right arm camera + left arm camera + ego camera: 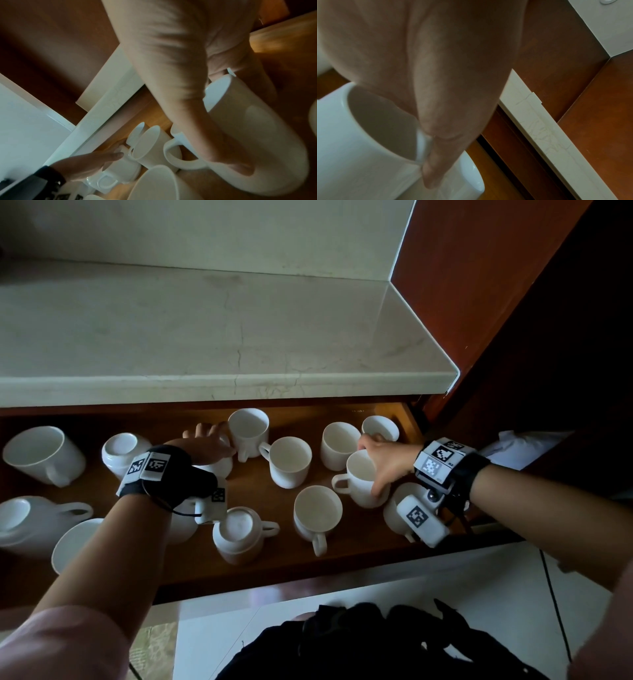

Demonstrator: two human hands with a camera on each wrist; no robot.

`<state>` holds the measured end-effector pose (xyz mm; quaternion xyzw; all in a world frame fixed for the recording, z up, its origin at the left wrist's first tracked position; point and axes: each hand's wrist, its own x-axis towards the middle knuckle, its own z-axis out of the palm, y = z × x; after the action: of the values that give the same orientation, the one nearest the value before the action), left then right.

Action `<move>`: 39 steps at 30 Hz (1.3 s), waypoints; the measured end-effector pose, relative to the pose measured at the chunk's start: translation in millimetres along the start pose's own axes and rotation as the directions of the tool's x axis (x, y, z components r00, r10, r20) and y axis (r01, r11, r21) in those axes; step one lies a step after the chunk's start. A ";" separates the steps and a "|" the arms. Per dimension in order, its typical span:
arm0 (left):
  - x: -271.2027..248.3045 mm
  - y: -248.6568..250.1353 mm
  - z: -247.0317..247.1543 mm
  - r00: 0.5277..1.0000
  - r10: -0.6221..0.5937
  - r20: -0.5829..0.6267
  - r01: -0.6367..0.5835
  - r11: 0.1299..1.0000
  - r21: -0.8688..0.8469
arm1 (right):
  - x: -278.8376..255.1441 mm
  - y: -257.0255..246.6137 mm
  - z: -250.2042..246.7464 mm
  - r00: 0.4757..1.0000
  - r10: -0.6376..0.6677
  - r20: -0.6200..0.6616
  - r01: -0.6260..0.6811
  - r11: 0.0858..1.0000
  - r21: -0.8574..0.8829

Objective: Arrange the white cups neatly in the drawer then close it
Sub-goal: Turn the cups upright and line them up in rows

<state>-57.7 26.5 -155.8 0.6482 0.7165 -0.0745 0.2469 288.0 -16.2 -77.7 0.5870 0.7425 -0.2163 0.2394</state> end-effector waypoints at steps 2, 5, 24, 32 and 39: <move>0.0 -0.2 0.1 1.000 0.001 0.002 -0.001 1.000 0.001 | 2.2 -3.1 -0.5 0.999 0.040 0.035 -0.038 0.998 -0.043; 6.0 -3.7 2.7 1.000 -0.006 -0.016 0.007 1.000 0.002 | 5.7 -12.2 -2.6 0.993 0.098 0.062 -0.091 0.991 -0.102; -21.1 14.5 -9.5 0.999 -0.037 0.009 0.037 0.999 -0.039 | 13.7 -32.2 0.8 0.966 0.185 0.182 -0.137 0.959 -0.249; -27.8 15.8 -12.0 0.999 -0.031 0.014 0.032 0.998 -0.047 | 12.3 -36.0 -5.8 0.947 0.183 0.263 -0.113 0.959 -0.261; -34.0 17.3 -16.3 0.999 -0.035 0.030 0.035 0.999 -0.022 | 6.7 -34.5 -30.3 0.973 0.123 0.193 -0.089 0.981 -0.175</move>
<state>-43.9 5.7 -122.8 0.6315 0.7247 -0.0802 0.2637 250.0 -0.3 -56.4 0.5789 0.6970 -0.1999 0.3730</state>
